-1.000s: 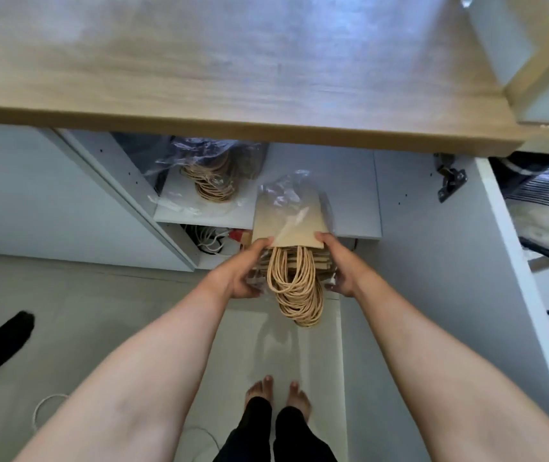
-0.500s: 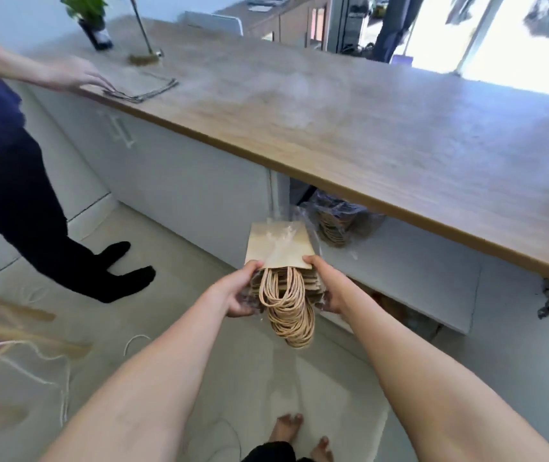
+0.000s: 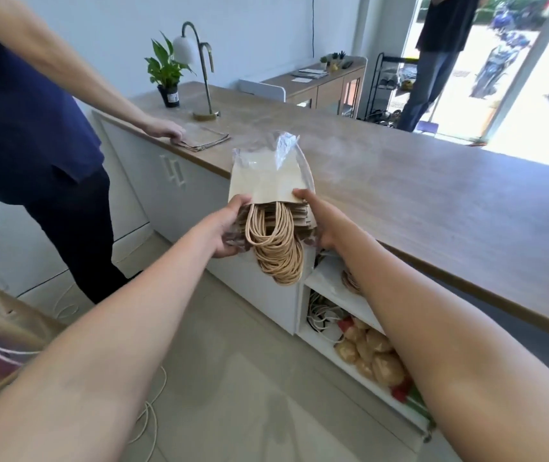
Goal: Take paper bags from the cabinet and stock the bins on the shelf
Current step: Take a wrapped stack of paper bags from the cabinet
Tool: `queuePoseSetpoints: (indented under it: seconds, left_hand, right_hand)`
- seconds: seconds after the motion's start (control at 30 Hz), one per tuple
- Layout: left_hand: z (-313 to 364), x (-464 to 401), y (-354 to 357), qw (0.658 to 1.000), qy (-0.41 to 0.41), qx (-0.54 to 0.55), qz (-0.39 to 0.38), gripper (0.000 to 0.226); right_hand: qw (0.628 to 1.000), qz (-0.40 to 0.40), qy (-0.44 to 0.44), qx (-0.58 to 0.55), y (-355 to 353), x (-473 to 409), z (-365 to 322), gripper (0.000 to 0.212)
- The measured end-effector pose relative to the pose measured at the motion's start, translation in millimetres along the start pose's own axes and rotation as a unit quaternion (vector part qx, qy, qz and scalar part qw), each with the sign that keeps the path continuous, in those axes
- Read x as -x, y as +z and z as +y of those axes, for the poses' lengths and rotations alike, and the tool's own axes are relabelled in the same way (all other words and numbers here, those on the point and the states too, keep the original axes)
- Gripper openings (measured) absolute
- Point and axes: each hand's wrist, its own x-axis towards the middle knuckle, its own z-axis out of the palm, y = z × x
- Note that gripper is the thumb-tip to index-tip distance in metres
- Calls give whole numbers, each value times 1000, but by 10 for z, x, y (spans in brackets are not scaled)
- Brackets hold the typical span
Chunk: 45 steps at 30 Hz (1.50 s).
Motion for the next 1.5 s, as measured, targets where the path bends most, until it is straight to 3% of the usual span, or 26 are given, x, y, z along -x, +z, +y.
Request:
queuePoseSetpoints:
  seconds: [0.13,0.4,0.5,0.6,0.7,0.93,1.2,1.4,1.5]
  left_hand:
    - [346,-20,530,998,21,-17,-49,40]
    - [498,-19,2087,978,26,-136,-156,43]
    - [398,-65,2708,963,18,-173,-204,44]
    - [248,-73,3258,944,-1,-225,-242,46]
    - [132,-160,3472,939,-14,-237,-247,46]
    - [60,-390,3962,935,-20,-261,-241,52]
    - [458,-956,4409,937,-34,-249,-242,48]
    - [839,-1463,4870,929,-36,-260,-261,50]
    - [988,-1639,5055,928,-29,-261,-263,53]
  right_hand:
    - [997,53,-34,-35,-495,162,-308,62]
    - [963,237,-28,-127,-1930,471,-225,106]
    - [948,273,-42,-159,-2448,721,-82,88]
    - [928,326,-30,-180,-2873,923,114,94]
    - [924,322,-19,-204,-3006,992,276,83]
    - [905,378,3,-196,-3839,365,596,126]
    - [896,408,13,-175,-4272,-265,178,125]
    - [869,449,22,-205,-4786,-832,-160,143]
    - [859,472,0,-201,-4508,-653,-583,121]
